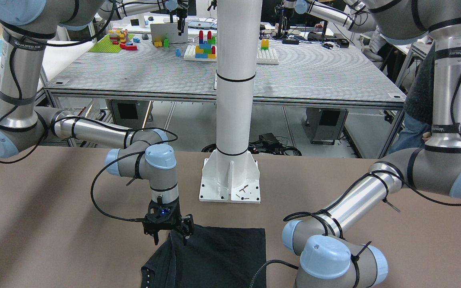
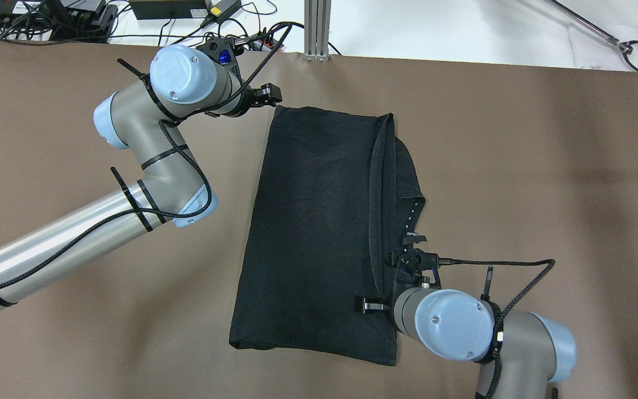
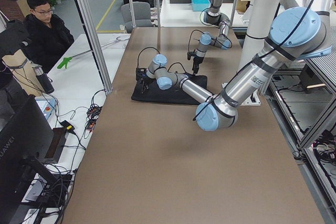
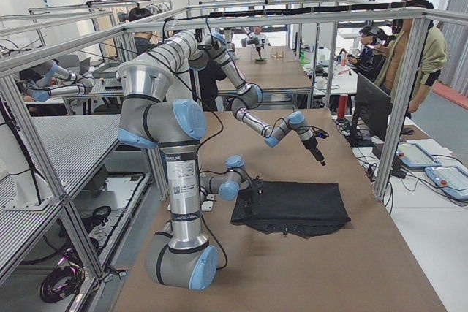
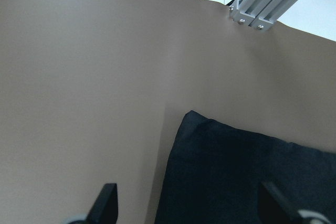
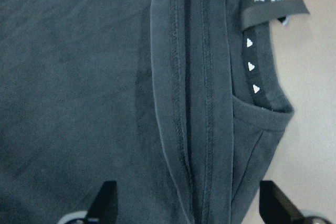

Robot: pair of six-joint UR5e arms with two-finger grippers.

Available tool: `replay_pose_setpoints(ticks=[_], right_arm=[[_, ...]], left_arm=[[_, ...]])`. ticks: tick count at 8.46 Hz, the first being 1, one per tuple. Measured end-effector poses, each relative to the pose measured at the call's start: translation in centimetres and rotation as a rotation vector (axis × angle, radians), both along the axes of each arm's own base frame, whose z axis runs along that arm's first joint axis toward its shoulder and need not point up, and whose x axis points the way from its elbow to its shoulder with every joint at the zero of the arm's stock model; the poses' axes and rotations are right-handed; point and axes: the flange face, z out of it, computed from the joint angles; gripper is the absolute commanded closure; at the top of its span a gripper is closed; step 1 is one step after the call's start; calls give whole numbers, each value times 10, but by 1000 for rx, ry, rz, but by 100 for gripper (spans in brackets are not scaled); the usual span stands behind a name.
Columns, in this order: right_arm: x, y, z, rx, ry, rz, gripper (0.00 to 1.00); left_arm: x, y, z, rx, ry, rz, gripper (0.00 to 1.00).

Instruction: Fold clothes

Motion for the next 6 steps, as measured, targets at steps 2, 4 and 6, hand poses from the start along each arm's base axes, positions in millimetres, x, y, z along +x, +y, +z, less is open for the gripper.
replay_pose_setpoints(ticks=[2, 4, 6], right_arm=[[-7, -25, 12, 39, 55, -15, 5], [-21, -39, 21, 57, 99, -34, 5], [-30, -46, 21, 59, 110, -36, 5]], left_arm=[[0, 0, 3, -3, -3, 0, 6], [-1, 0, 5, -4, -6, -5, 6], [-2, 0, 7, -8, -6, -10, 6]])
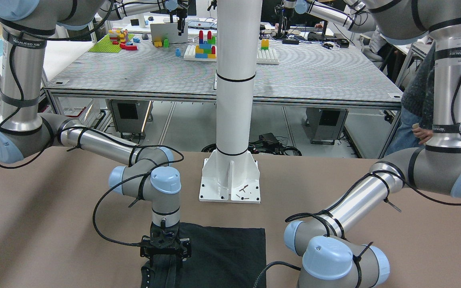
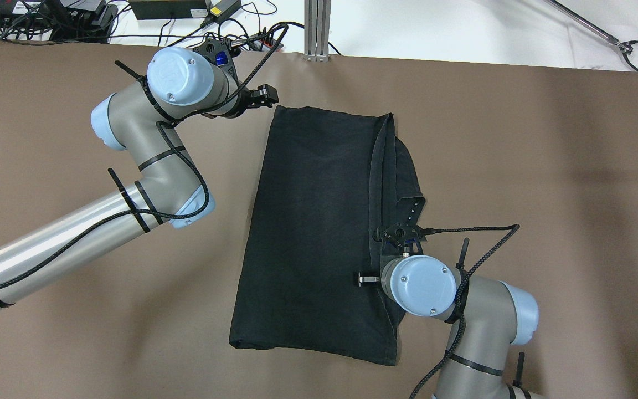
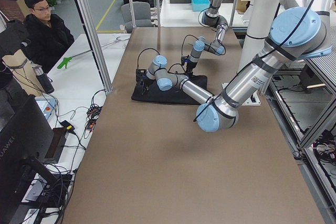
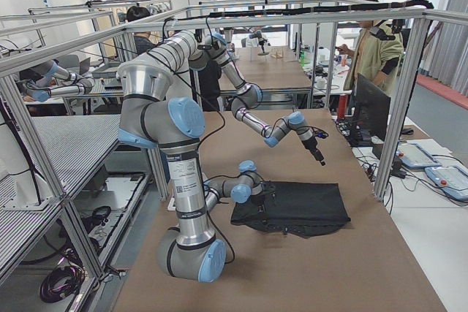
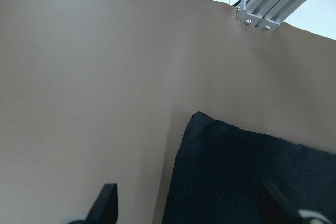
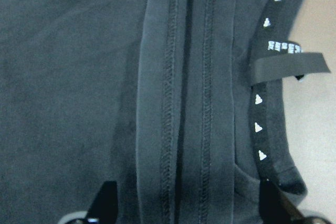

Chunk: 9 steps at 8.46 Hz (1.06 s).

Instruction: Fold clothes

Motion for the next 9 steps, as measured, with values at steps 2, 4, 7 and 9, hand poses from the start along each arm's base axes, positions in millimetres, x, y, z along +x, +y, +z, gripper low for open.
replay_pose_setpoints(ticks=[2, 4, 7, 9], right_arm=[[1, -7, 6, 5, 17, -6, 5], [19, -15, 27, 10, 50, -75, 5], [75, -23, 56, 1, 67, -158, 5], [82, -34, 45, -4, 73, -147, 5]], left_arm=[[0, 0, 2, -2, 0, -1, 6], [0, 0, 2, -3, 0, -1, 6], [0, 0, 1, -2, 1, 0, 6], [1, 0, 0, -2, 1, 1, 6]])
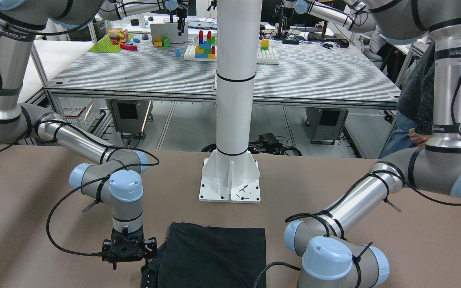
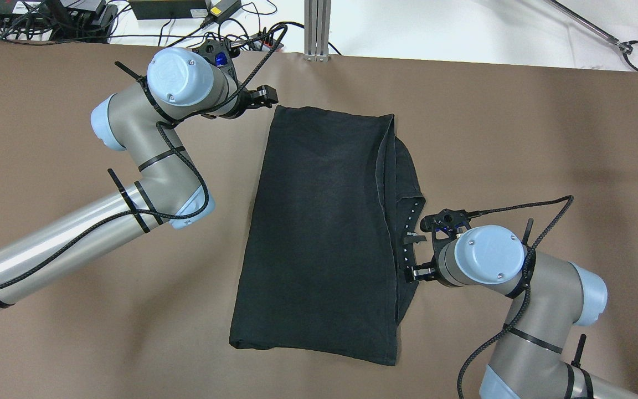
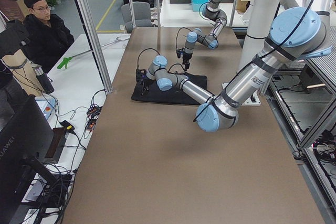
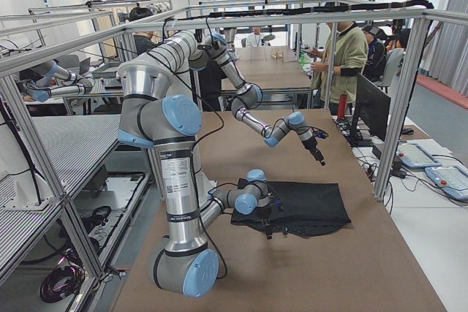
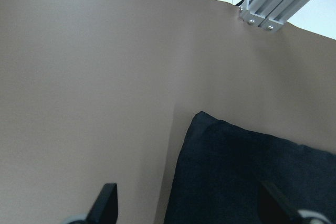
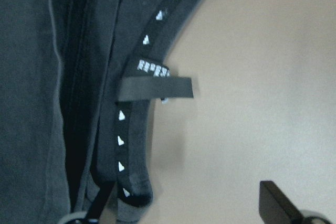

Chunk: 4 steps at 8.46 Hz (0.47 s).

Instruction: Fold clothes

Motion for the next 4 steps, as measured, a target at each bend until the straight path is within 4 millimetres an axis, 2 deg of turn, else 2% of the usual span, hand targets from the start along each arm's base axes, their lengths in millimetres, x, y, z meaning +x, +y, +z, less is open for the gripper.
replay_pose_setpoints(ticks=[2, 4], right_arm=[[-3, -38, -36, -1, -1, 53, 5], [-41, -82, -64, -18, 4, 96, 5]], left_arm=[[0, 0, 1, -1, -1, 1, 6], [0, 0, 2, -2, -2, 0, 6]])
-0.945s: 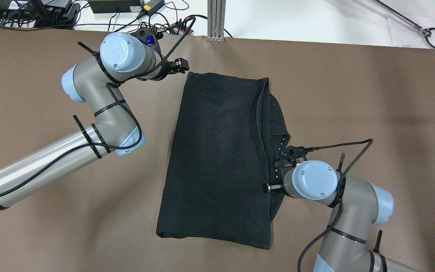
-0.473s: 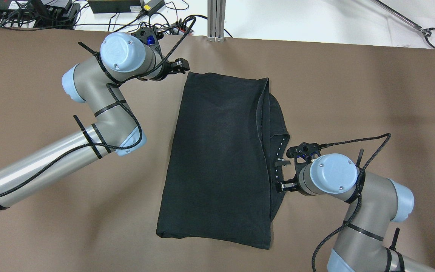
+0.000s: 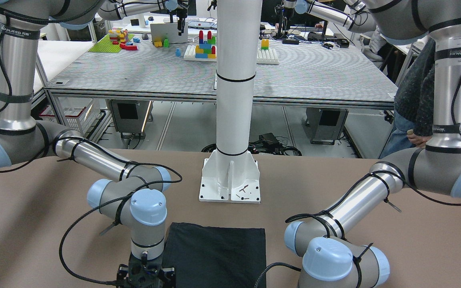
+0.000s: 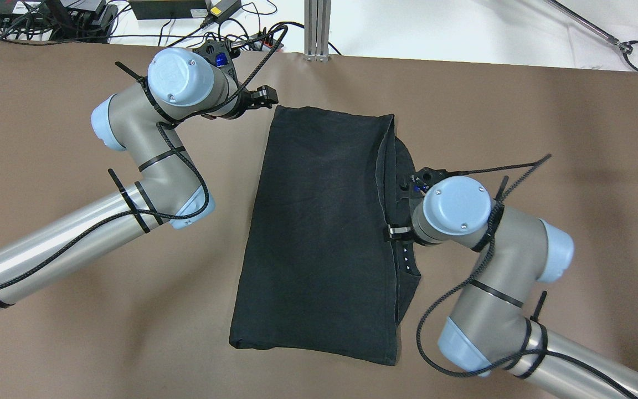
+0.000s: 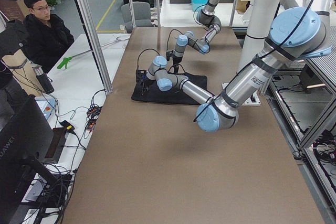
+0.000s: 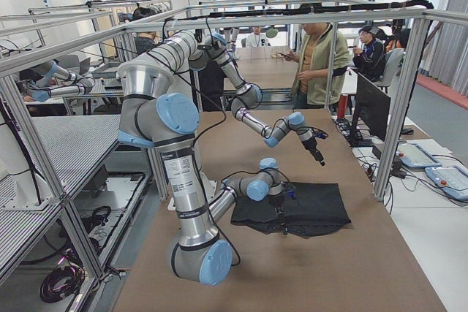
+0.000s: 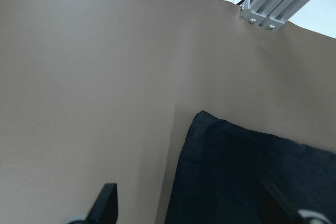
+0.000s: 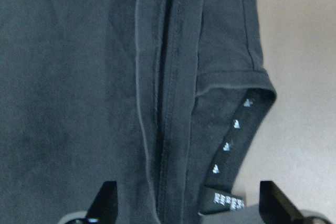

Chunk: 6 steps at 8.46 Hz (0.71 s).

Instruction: Fold clothes

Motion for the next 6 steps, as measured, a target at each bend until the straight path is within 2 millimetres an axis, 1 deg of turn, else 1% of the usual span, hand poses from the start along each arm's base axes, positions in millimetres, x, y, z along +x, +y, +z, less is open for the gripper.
replay_pose_setpoints(ticks=[1, 2, 3, 4, 5, 6], right_arm=[[-14, -19, -3, -3, -4, 21, 5], [-23, -35, 4, 1, -13, 36, 5], [-21, -54, 15, 8, -18, 58, 5], [-14, -72, 27, 12, -13, 75, 5], [0, -87, 37, 25, -4, 75, 5], [15, -95, 55, 37, 9, 64, 5]], left_arm=[[0, 0, 1, -1, -2, -1, 6], [0, 0, 3, -3, -4, -1, 6], [0, 0, 5, -4, -6, -1, 6], [0, -1, 7, -5, -8, -1, 6], [1, 0, 7, -6, -8, 0, 6], [1, 0, 8, -6, -9, 1, 6]])
